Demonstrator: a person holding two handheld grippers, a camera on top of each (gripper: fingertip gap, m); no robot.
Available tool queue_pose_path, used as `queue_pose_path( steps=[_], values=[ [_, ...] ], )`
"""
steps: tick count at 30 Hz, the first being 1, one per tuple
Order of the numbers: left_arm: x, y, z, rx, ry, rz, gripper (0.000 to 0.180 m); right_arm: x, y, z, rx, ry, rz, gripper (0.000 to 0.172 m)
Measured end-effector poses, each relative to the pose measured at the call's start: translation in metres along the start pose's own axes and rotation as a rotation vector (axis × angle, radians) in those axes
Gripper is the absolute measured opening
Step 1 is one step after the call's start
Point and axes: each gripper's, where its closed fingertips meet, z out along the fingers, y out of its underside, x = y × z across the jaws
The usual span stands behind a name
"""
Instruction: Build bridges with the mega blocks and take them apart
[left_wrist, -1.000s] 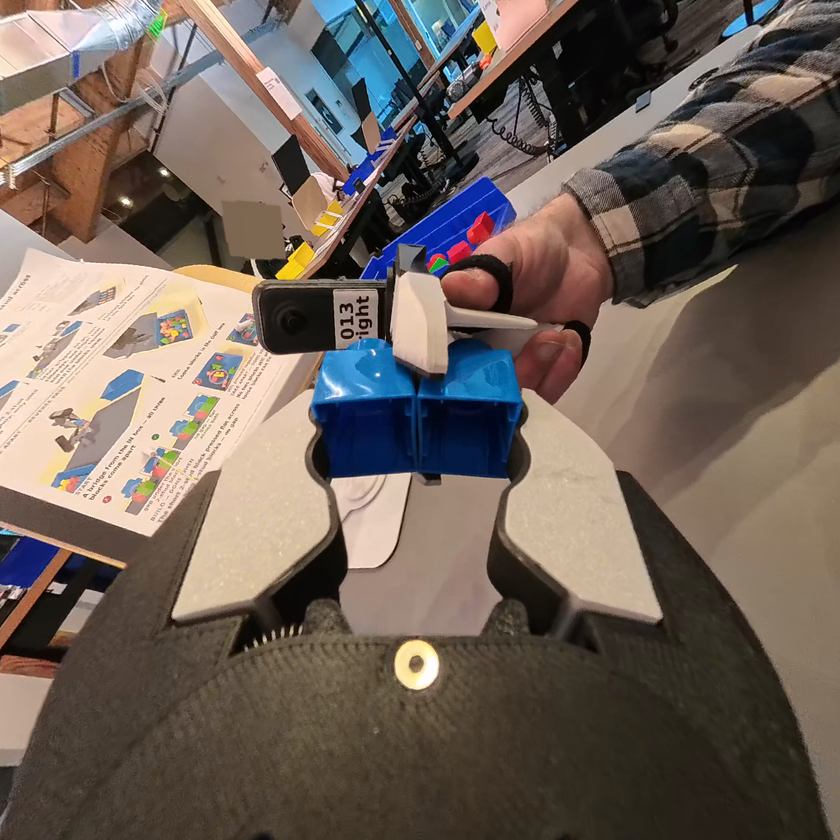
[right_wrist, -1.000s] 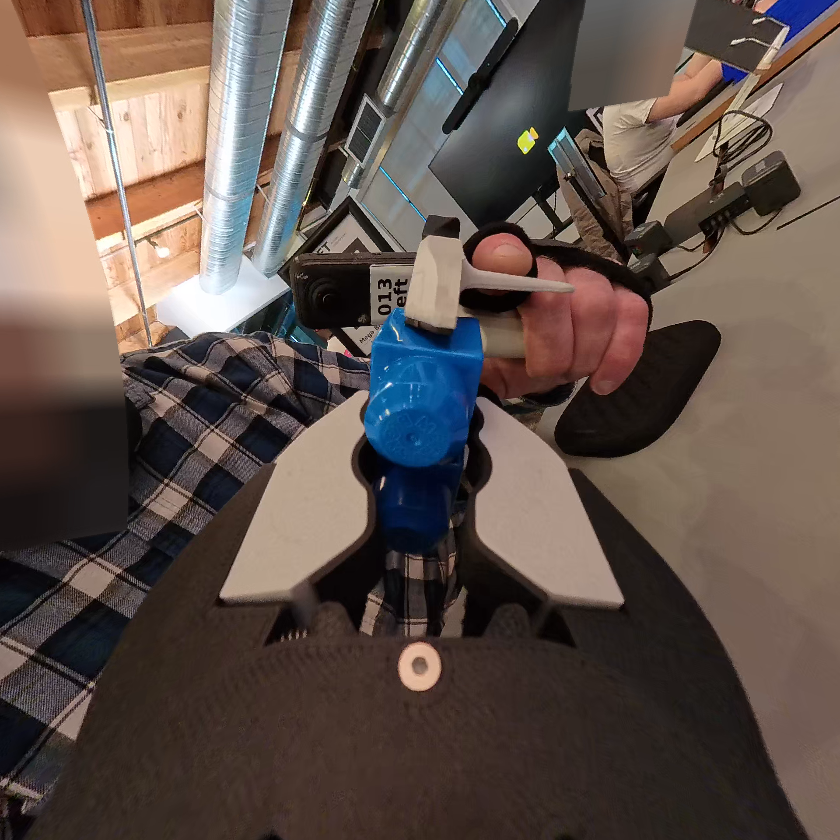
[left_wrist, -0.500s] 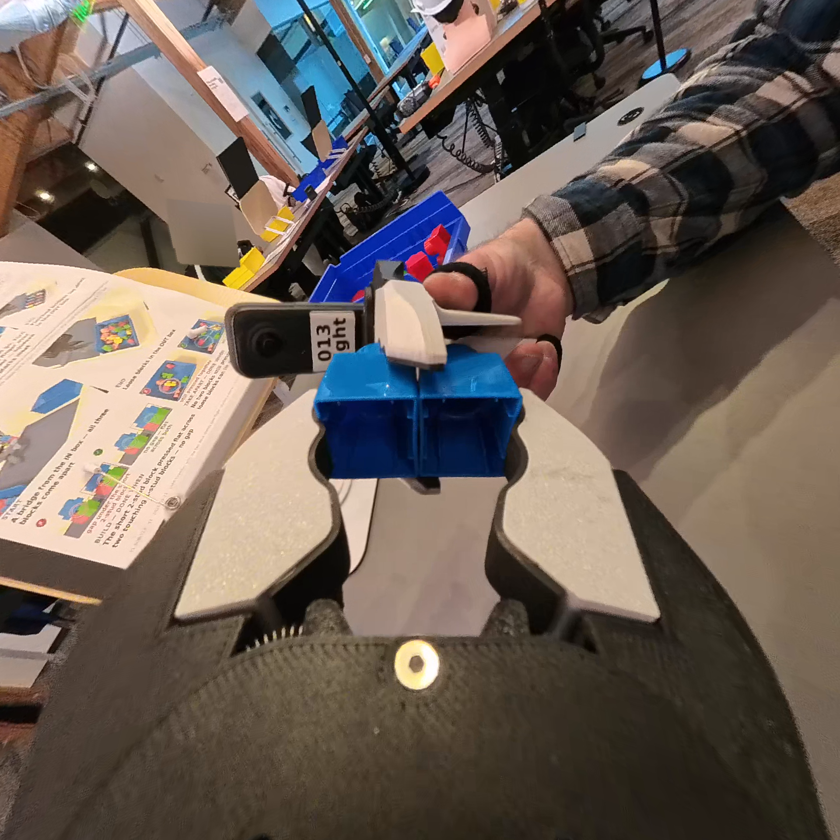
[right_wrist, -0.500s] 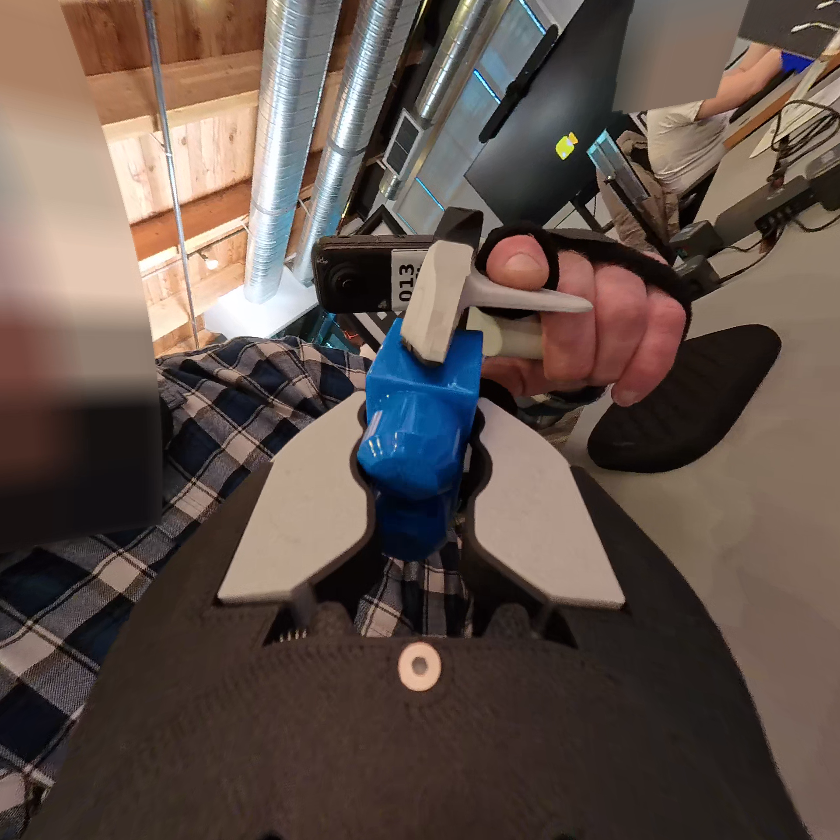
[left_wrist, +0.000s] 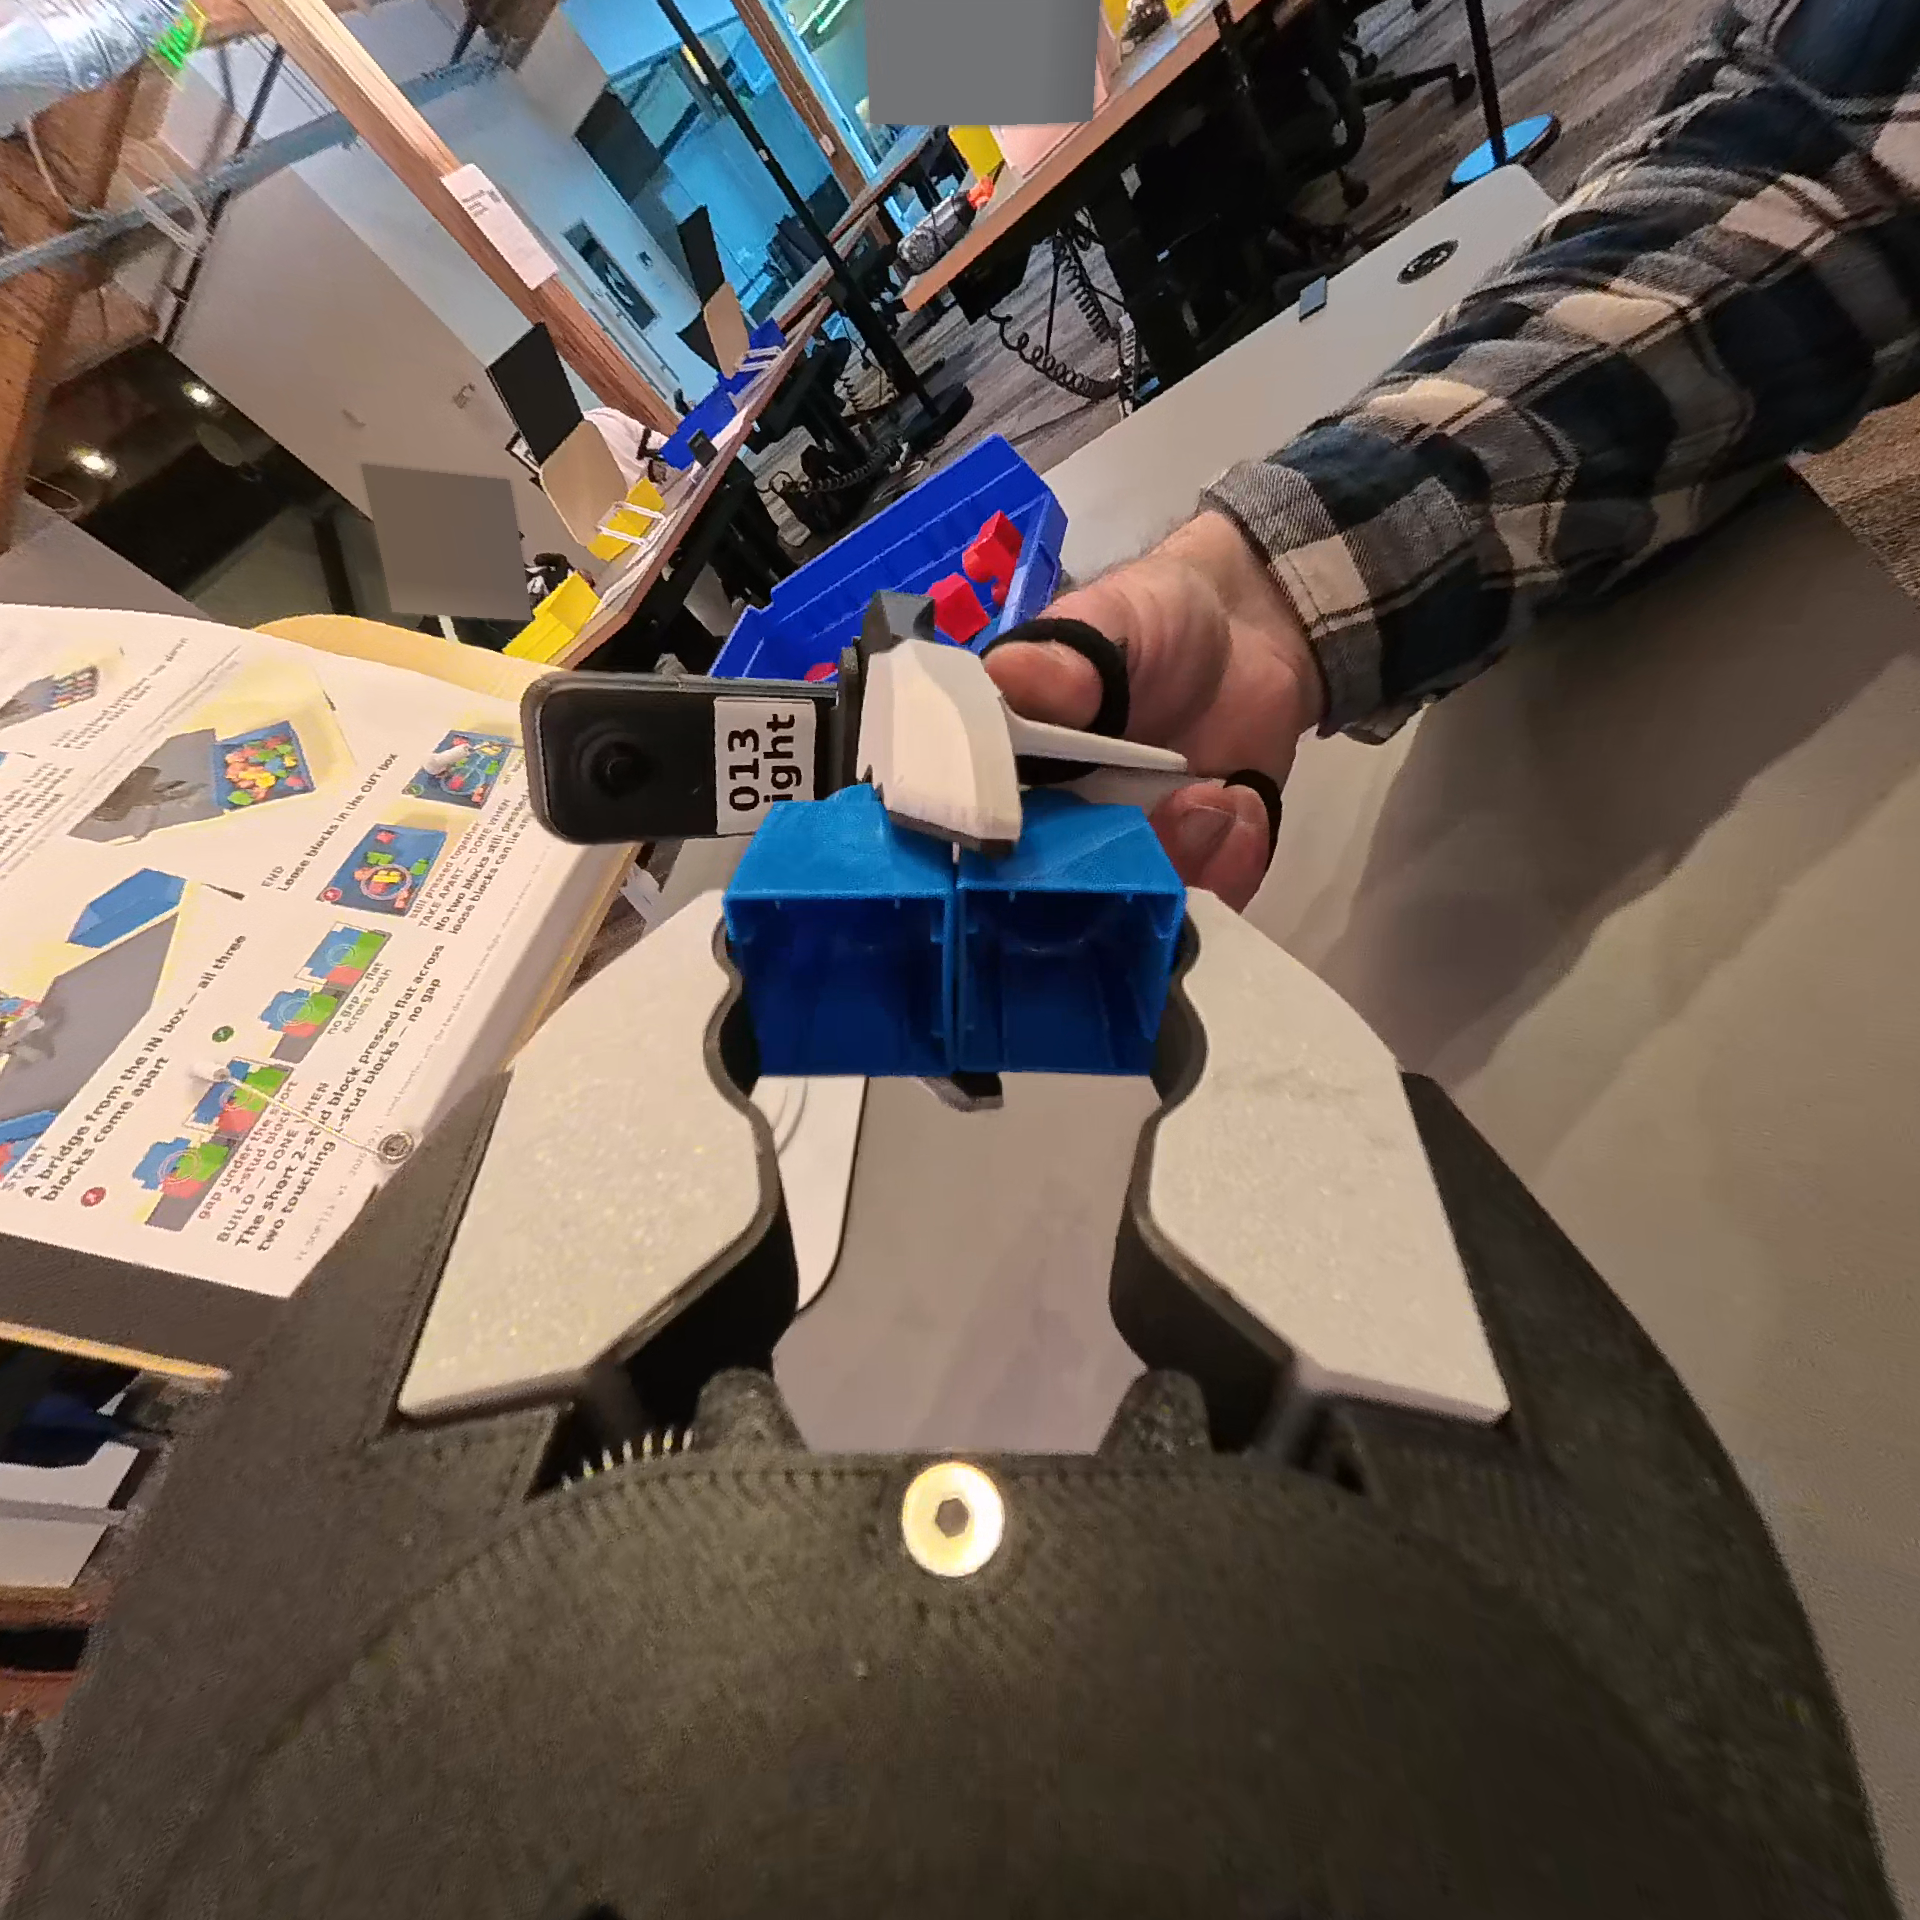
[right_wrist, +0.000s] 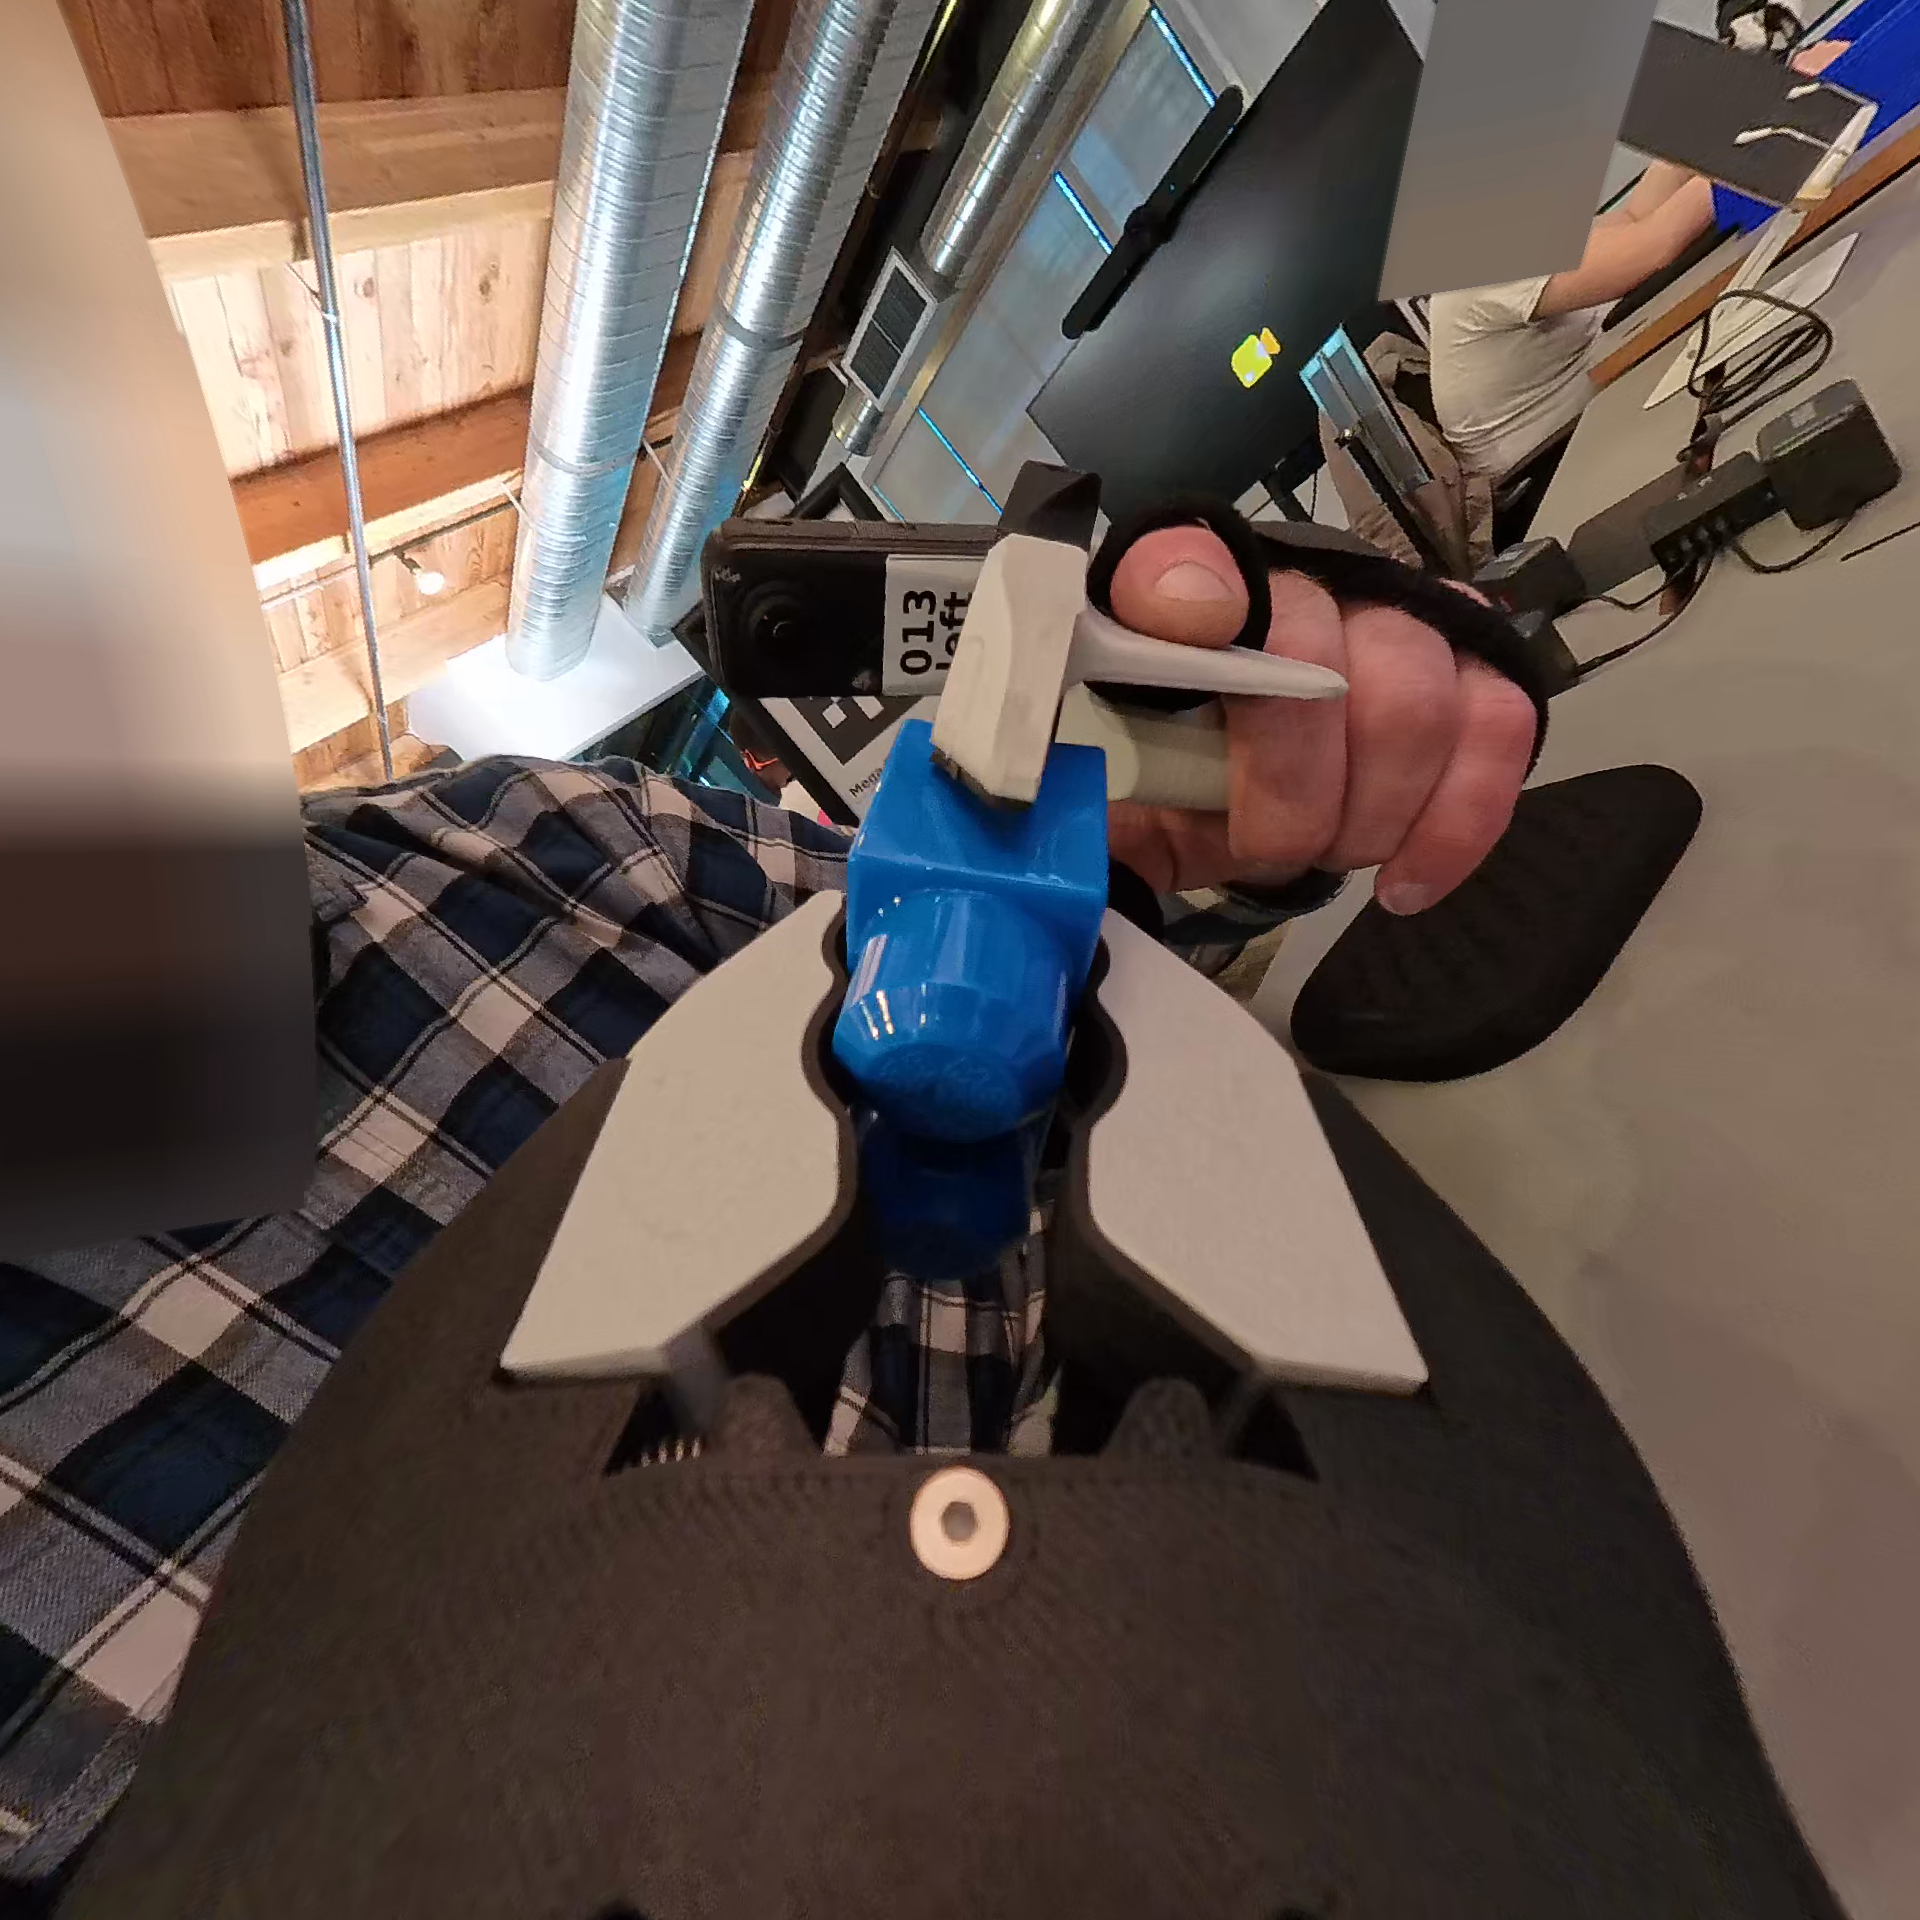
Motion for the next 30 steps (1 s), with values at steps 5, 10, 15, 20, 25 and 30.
queue_pose_path(
  steps=[5,10,15,20,25,30],
  values=[
    [-0.003,0.0,-0.002,0.0,-0.011,-0.001,0.077,-0.002,-0.003,-0.003,0.017,-0.005,-0.009,0.038],
    [-0.022,0.001,-0.019,-0.002,-0.078,-0.023,0.088,-0.01,-0.016,-0.024,0.04,0.076,-0.064,0.038],
    [-0.052,0.018,-0.054,-0.028,-0.2,-0.059,0.052,-0.041,-0.055,-0.094,0.115,0.344,-0.242,0.038],
    [-0.066,0.039,-0.08,-0.047,-0.241,-0.1,0.0,-0.067,-0.096,-0.231,0.226,0.881,-0.408,0.038],
    [-0.077,0.045,-0.088,-0.087,-0.289,-0.104,0.0,-0.077,-0.092,-0.386,0.286,1.428,-0.355,0.038],
    [-0.074,0.052,-0.082,-0.124,-0.271,-0.102,0.0,-0.051,-0.062,-0.472,0.346,1.565,-0.116,0.038]
  ],
)
